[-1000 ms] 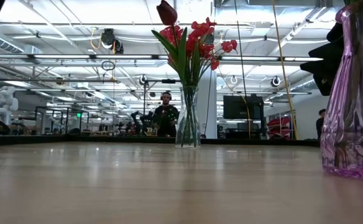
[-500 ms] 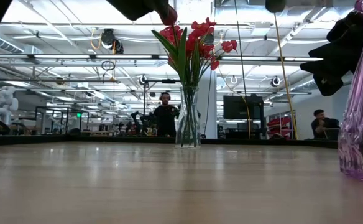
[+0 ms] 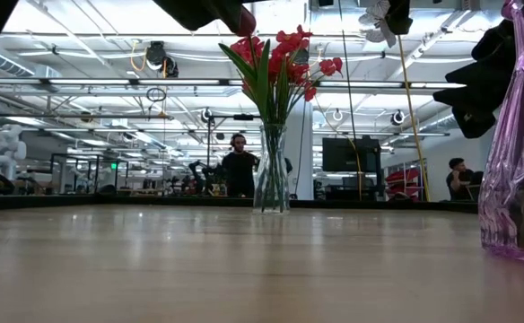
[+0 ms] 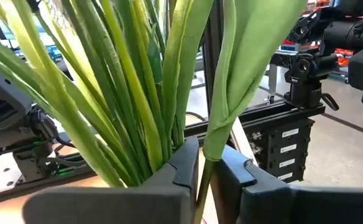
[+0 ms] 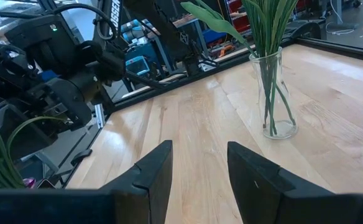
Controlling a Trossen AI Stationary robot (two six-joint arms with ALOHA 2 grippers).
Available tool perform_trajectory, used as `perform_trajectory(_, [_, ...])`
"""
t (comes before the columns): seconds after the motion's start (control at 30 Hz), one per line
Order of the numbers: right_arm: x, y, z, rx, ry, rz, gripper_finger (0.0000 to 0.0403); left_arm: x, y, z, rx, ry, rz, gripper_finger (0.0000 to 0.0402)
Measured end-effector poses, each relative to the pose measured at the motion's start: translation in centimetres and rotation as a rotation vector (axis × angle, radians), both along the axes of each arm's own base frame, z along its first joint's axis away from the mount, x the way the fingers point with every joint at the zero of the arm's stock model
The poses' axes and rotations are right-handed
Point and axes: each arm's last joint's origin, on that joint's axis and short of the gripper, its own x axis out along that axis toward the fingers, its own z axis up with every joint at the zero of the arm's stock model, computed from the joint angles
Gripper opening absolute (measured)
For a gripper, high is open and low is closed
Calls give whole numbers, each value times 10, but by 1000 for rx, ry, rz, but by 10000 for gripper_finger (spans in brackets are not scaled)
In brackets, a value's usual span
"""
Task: Sort flowers into vase by color
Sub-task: Put the pink flower into the purple vase, then return to Home Position
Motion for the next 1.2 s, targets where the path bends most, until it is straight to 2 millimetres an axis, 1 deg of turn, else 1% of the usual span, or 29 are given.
perform_trajectory(0.17, [0,0,0,0,0,0,144,0,0,1,-3,1,-17,64])
perform_trajectory(0.37, [0,0,0,0,0,0,144,-1,0,2,-90,32,-39,117])
perform_trajectory(0.53, [0,0,0,0,0,0,144,-2,0,-1,-77,90,-49,145])
perform_trajectory(0.63, [0,0,0,0,0,0,144,-4,0,6,-69,109,-47,147])
perform_trajectory(0.73, [0,0,0,0,0,0,144,-8,2,18,-60,133,-46,147])
perform_trajectory(0.97, [0,0,0,0,1,0,144,-18,7,38,-21,227,-39,147])
perform_trajectory(1.1, [0,0,0,0,0,0,144,-24,9,41,10,304,-35,148])
perform_trajectory(1.2, [0,0,0,0,0,0,144,-31,12,48,28,358,-32,148])
